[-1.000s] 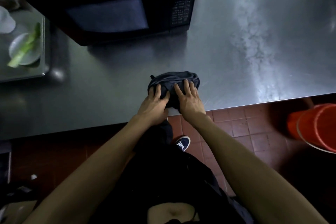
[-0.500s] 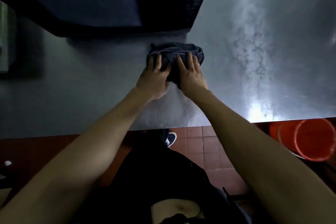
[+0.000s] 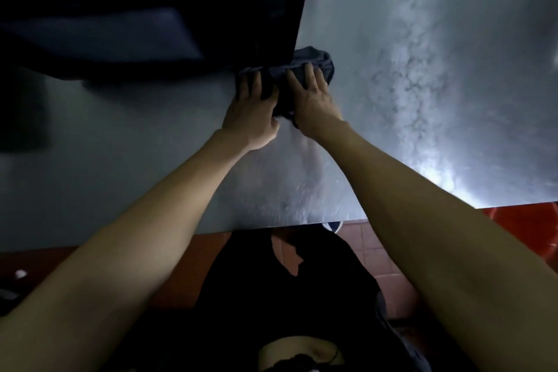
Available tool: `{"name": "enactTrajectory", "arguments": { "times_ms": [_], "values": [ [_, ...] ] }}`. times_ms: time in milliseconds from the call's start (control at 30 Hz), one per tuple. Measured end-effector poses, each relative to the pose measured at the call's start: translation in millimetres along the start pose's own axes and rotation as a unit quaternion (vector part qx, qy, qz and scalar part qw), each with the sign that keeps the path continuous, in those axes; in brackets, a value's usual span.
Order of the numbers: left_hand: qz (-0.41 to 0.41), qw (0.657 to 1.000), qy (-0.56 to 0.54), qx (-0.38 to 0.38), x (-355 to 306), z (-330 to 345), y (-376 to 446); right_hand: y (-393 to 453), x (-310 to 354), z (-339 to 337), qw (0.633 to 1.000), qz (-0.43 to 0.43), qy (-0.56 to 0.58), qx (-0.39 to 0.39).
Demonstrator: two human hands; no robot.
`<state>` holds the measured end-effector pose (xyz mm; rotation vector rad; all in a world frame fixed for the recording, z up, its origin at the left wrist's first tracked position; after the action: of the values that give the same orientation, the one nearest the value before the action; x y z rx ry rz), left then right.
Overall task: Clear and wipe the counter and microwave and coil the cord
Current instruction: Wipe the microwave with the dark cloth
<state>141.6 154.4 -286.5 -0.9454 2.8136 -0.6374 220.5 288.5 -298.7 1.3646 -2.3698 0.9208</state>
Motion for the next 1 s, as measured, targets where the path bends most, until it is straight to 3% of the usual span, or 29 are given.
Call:
{"name": "enactTrajectory", "arguments": {
  "times_ms": [300,633,867,1000],
  "values": [
    [-0.051,0.998,-0.018,-0.016,-89,27,-65,-89,-51,-6,0.997,-0.057,-0.010,0.050],
    [-0.008,0.998,-0.047,-0.043,-208,36,-108,-186,-149,-19,0.996,-0.062,-0.038,0.055],
    [0.028,0.997,-0.068,-0.020,-226,36,-110,-212,-179,-19,0.997,-0.076,0.005,-0.002],
    [0.024,0.989,-0.139,-0.032,-216,33,-107,-208,-165,-19,0.999,-0.034,0.038,-0.004]
  ]
}}
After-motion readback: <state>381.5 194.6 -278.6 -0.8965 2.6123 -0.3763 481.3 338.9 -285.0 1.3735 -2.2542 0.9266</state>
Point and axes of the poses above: each hand's wrist, its own y-axis towards the middle knuckle, its own z-axis out of the palm, x = y × z, the point moved 1 cm from there along y, towards the middle knuckle, and after that the axes turned 15 degrees about y, right-handed, at the moved point
